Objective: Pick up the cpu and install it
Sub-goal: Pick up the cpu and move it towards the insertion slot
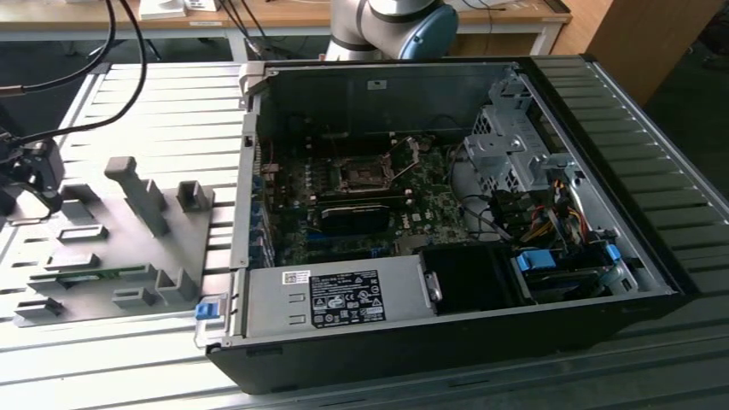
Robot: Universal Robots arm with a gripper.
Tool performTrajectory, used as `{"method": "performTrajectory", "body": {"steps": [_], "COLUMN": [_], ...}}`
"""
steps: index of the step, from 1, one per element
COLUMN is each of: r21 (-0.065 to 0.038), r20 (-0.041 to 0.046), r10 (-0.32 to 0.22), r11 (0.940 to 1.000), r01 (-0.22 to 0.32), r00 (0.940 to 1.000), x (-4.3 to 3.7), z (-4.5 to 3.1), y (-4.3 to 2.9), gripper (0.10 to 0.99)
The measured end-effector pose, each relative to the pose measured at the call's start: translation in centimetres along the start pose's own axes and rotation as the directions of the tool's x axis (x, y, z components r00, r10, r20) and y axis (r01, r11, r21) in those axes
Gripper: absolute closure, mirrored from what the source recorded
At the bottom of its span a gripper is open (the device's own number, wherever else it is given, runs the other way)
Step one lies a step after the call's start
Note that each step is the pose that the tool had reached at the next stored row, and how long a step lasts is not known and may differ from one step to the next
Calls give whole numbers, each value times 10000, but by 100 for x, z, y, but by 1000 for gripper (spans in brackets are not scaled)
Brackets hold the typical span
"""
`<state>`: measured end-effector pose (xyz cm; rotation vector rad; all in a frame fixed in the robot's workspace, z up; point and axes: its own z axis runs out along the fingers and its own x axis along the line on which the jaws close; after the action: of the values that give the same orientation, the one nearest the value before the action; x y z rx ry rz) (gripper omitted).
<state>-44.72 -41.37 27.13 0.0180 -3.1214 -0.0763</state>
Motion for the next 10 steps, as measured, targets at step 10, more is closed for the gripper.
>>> {"method": "performTrajectory", "body": {"steps": [10], "r21": [0], "r20": [1], "r10": [0], "r11": [10000], "r01": [0], "r00": [10000], "x": [2], "z": [-111], "y": [6], "gripper": [545]}}
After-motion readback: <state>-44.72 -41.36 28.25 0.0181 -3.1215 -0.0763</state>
